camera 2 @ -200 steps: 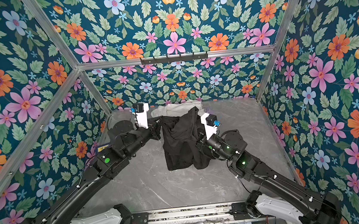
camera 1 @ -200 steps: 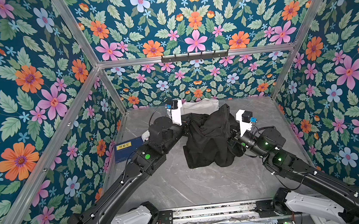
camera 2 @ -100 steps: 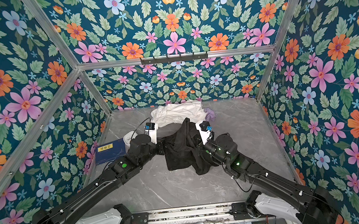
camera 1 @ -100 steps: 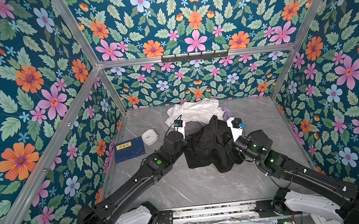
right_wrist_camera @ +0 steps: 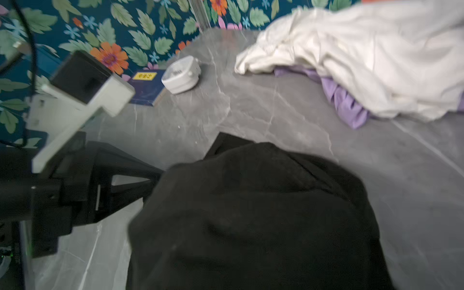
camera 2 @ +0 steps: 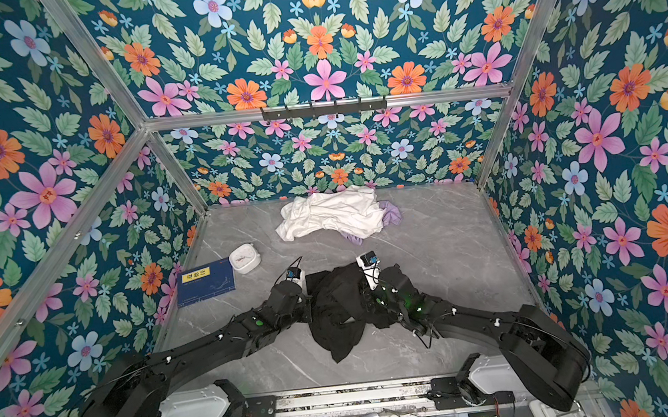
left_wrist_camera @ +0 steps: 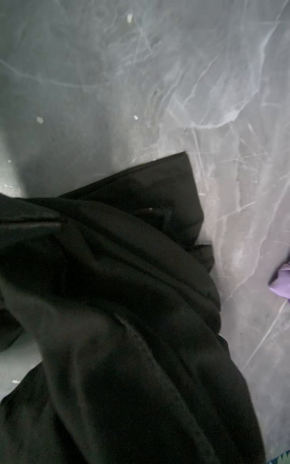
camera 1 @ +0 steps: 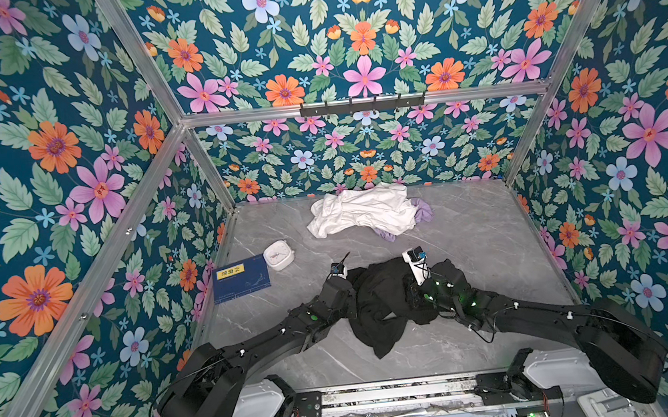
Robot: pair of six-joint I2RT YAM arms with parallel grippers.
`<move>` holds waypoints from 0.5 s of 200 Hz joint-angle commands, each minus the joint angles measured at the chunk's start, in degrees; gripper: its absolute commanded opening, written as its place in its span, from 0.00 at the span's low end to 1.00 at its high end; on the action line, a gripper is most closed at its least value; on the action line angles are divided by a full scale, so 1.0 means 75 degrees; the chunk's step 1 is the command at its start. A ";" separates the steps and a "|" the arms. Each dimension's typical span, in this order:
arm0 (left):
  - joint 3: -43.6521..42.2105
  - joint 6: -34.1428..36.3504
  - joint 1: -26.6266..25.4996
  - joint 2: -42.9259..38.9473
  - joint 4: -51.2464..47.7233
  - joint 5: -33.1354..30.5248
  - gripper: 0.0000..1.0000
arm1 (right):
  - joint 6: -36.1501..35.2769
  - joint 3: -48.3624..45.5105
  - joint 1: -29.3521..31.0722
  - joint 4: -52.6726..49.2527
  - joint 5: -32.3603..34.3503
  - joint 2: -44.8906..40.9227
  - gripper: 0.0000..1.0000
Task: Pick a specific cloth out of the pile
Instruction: 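Lower the black garment onto the table nearer the robot with both grippers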
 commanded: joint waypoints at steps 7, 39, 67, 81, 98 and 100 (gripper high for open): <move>-0.0209 -0.0244 0.0016 0.0274 0.0588 0.0099 0.08 | 0.0613 -0.0167 0.0009 0.0196 -0.0023 0.0340 0.00; -0.0215 -0.0229 0.0008 0.0079 0.0438 0.0057 0.43 | 0.0621 0.0041 0.0006 -0.0894 -0.0227 0.0087 0.39; -0.0236 -0.0040 0.0018 -0.0975 -0.0165 -0.0322 0.75 | 0.0271 0.0404 0.0009 -0.2796 0.0158 -0.1387 0.70; -0.0244 0.0040 0.0018 -0.1651 -0.0614 -0.0718 0.92 | -0.0085 0.0646 0.0009 -0.3719 0.0492 -0.2109 0.81; -0.0184 0.0122 0.0025 -0.2394 -0.1195 -0.1343 1.00 | -0.0532 0.0906 -0.0021 -0.4639 0.1005 -0.2870 0.91; -0.0172 0.0137 0.0025 -0.2481 -0.1263 -0.1419 1.00 | -0.0594 0.0926 -0.0043 -0.4713 0.1063 -0.2916 0.92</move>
